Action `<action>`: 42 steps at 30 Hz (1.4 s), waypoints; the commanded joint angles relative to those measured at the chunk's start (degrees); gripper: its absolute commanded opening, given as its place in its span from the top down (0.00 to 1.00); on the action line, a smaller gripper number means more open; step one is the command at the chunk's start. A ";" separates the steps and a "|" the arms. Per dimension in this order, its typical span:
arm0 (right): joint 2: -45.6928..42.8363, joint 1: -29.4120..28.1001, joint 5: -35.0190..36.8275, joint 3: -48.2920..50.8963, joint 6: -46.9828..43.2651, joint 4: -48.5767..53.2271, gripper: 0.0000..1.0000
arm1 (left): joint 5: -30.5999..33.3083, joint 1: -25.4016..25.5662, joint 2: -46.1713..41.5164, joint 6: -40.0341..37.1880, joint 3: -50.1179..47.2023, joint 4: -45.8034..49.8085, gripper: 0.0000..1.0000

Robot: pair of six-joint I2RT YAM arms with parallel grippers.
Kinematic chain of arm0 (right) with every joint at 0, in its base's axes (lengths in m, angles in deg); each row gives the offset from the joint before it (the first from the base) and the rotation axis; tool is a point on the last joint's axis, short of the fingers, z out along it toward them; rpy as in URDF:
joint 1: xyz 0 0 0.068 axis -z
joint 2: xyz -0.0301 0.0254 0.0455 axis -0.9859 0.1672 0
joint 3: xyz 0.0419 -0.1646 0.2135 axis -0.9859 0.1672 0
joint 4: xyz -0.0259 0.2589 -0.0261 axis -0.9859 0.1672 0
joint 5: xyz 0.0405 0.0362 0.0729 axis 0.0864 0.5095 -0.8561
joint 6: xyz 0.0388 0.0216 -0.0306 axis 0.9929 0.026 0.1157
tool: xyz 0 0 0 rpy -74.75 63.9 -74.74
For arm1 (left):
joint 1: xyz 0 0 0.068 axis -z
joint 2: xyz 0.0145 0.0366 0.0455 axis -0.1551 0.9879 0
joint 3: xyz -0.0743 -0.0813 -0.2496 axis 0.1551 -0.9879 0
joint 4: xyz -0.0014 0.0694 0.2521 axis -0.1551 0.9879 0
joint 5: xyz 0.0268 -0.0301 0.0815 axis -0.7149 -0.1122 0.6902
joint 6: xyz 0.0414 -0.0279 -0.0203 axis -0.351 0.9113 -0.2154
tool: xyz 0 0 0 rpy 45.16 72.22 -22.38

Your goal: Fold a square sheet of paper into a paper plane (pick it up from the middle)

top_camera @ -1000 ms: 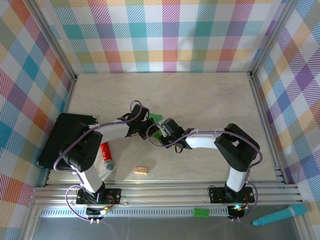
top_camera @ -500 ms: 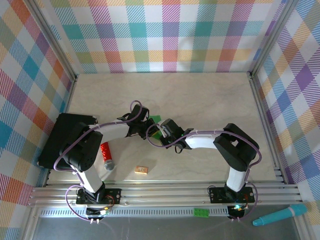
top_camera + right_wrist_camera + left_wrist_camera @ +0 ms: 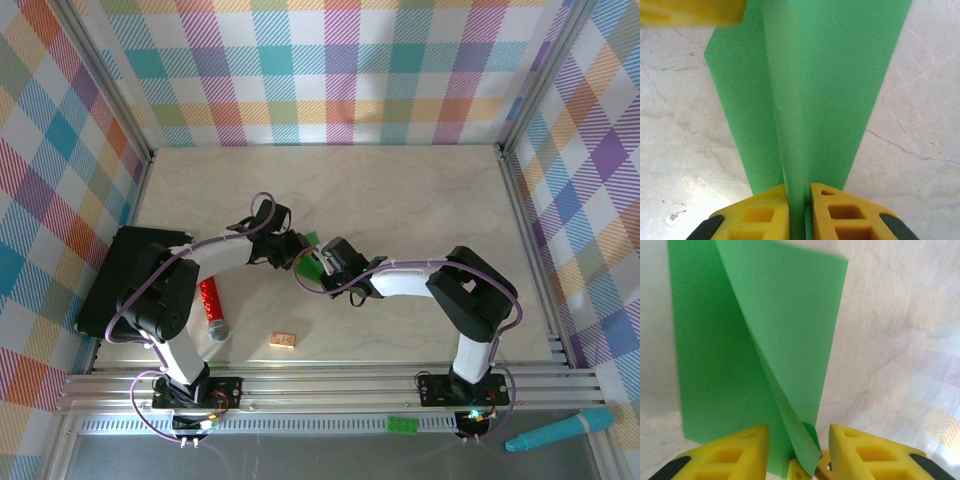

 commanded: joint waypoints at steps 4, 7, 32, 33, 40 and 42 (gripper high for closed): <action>1.56 -0.06 -5.00 1.45 2.44 -0.08 0.85 | 2.19 -3.41 -4.83 -1.33 -0.07 3.21 0.62; 1.80 0.58 -7.06 2.53 3.86 -1.09 0.87 | 2.99 -3.81 -6.99 -1.32 -1.35 2.96 0.61; 0.14 2.88 -10.65 3.78 4.75 -2.97 0.85 | -3.07 -1.16 -5.11 7.35 -14.99 -14.37 0.86; 0.02 2.86 -10.67 3.67 4.79 -2.89 0.85 | -3.20 -0.94 -4.08 7.38 -14.50 -14.71 0.87; -0.87 2.89 -10.42 2.20 4.46 -1.57 0.81 | -3.26 0.17 -0.17 7.57 -12.71 -14.66 0.88; -1.14 2.89 -10.24 1.63 4.44 -0.82 0.79 | -3.09 0.35 0.30 7.65 -12.63 -14.05 0.88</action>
